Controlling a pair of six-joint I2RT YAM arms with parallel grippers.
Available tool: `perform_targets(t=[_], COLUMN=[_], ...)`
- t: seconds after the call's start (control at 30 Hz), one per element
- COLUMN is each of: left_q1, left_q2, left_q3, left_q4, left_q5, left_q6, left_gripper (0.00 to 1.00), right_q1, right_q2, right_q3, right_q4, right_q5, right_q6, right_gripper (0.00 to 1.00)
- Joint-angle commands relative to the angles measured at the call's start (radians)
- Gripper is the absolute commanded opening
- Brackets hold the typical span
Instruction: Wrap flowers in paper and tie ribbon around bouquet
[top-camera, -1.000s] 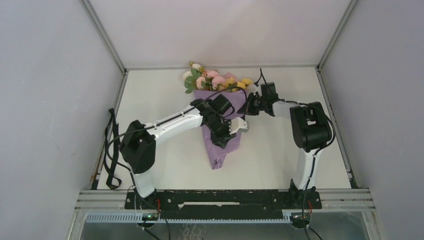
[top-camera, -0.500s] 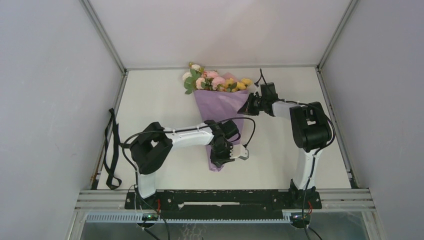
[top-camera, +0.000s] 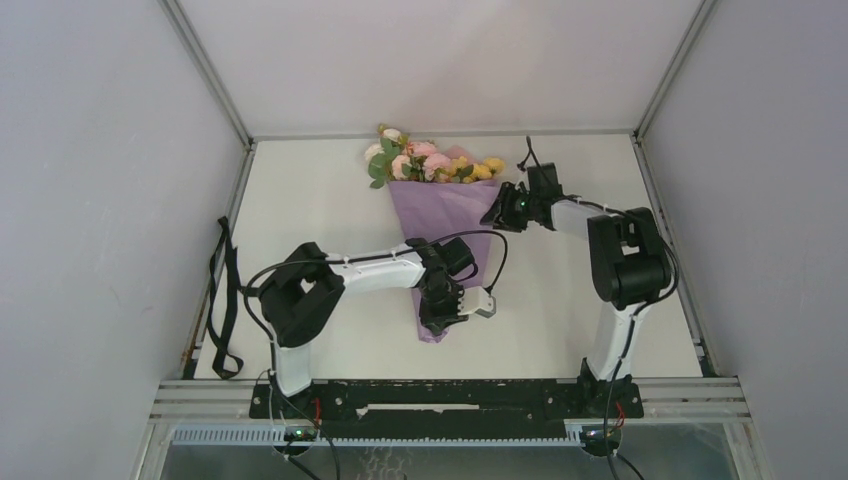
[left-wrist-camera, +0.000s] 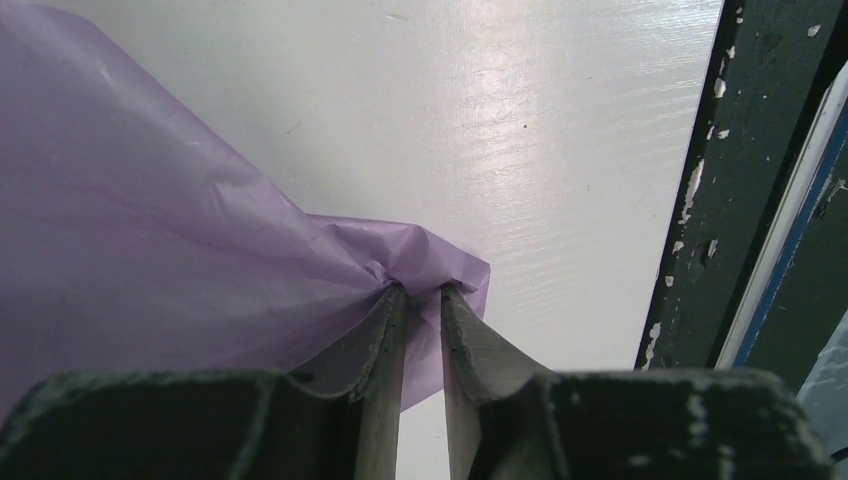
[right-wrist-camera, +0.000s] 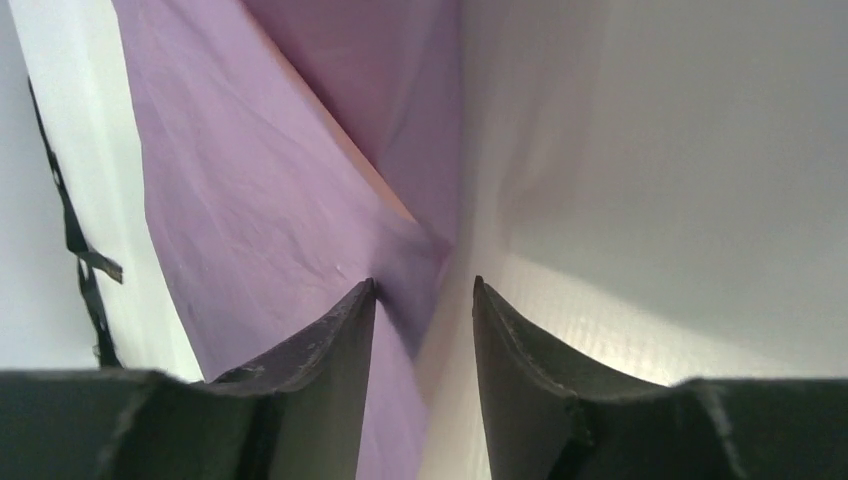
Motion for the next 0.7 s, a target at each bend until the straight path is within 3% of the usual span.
perform_targets(t=[0.0, 0.13, 0.33, 0.53, 0.67], left_q1=[0.007, 0.007, 0.007, 0.007, 0.007], left_q2=[0.038, 0.043, 0.036, 0.038, 0.037], left_q3=[-0.027, -0.024, -0.029, -0.028, -0.029], left_q4=[-0.022, -0.022, -0.021, -0.023, -0.02], left_q5=[0.004, 0.005, 0.01, 0.008, 0.005], left_q6=[0.026, 0.024, 0.025, 0.025, 0.023], left_gripper=[0.25, 0.25, 0.25, 0.26, 0.26], right_q1=[-0.012, -0.002, 0.034, 0.083, 0.087], right_q2=[-0.161, -0.154, -0.023, 0.063, 0.103], right_q3=[0.002, -0.06, -0.083, -0.092, -0.115], right_q4=[-0.087, -0.043, 0.075, 0.196, 0.304], right_q5=[0.058, 0.003, -0.037, -0.084, -0.123], right_q6=[-0.059, 0.009, 0.107, 0.206, 0.278], right_gripper=[0.53, 0.62, 0.75, 0.76, 0.7])
